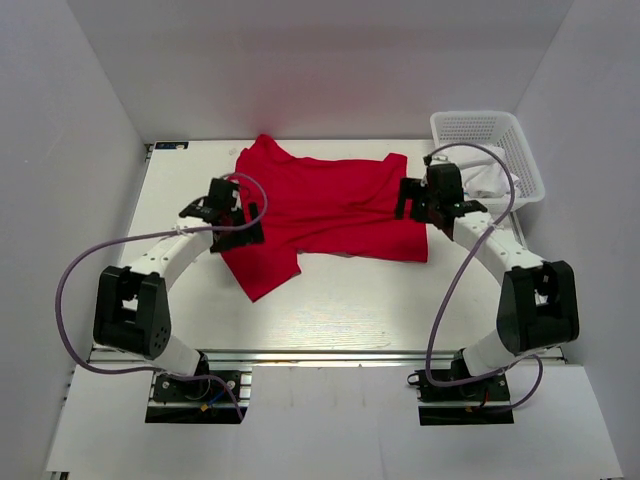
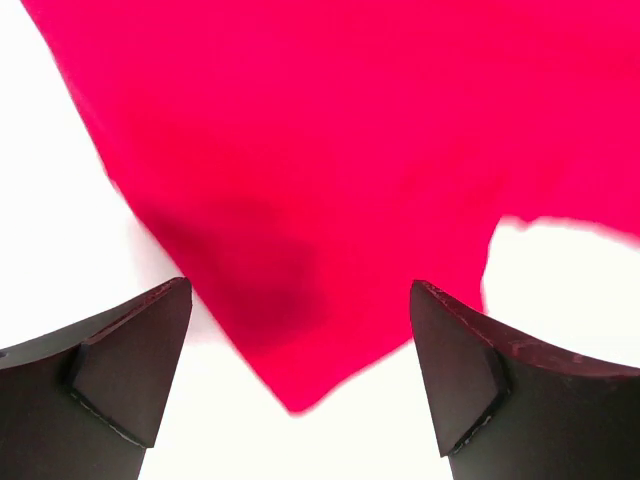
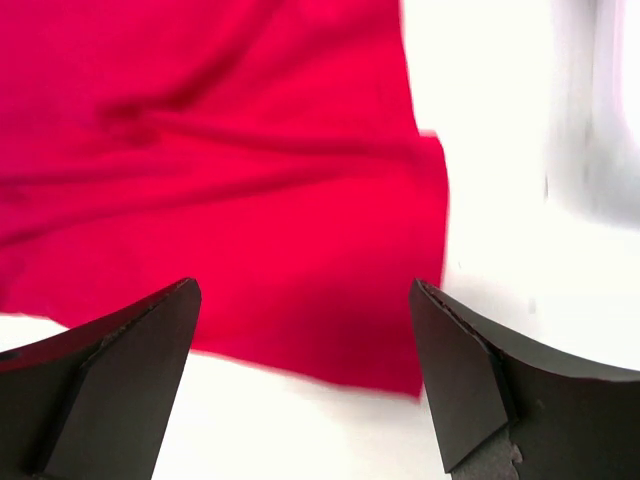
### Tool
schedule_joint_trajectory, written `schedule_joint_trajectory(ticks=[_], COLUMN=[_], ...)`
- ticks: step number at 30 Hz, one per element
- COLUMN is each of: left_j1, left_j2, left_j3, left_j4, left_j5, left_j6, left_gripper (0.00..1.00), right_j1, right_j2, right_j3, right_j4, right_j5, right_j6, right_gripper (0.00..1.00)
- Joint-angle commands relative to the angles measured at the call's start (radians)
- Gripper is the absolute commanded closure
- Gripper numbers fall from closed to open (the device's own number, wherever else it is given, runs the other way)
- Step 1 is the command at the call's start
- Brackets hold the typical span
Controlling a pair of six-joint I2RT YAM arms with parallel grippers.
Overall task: Fold and stack the t-shirts
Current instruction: Flatten out the tshirt
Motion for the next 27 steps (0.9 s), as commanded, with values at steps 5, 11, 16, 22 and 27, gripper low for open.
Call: schedule_joint_trajectory(ticks=[5, 11, 16, 22, 27], left_j1=[-0.162, -0.236, -0.245, -0.245, -0.245], left_j2=[-0.135, -0.091, -0.028, 0.035, 0.072], left_j3=[-0.234, -0.289, -0.259, -0.246, -0.246], left_j4=[-0.146, -0.146, -0.124, -0.115, -0.068], left_j5=[0.020, -0.019, -0.144, -0.177, -0.166], left_j6=[-0.147, -0.202, -0.212, -0.212, -0.199], left_gripper=[0.02, 0.23, 0.38, 0.48, 0.87], right_j1=[-0.009, -0.008, -0.009, -0.008, -0.006], right_j2=[-0.152, -0.200, -0.211, -0.244, -0.257], right_j3=[-0.169, -0.224, -0.235, -0.272, -0.307], right_j4=[0.069, 0.094, 0.060, 0.007, -0.061], right_j5=[0.183, 0.181, 0.148, 0.177, 0.158], right_j6=[0.108, 0.141, 0.144, 0.149, 0.155], right_gripper=[0.10, 0.10, 0.10, 0.10, 0.10])
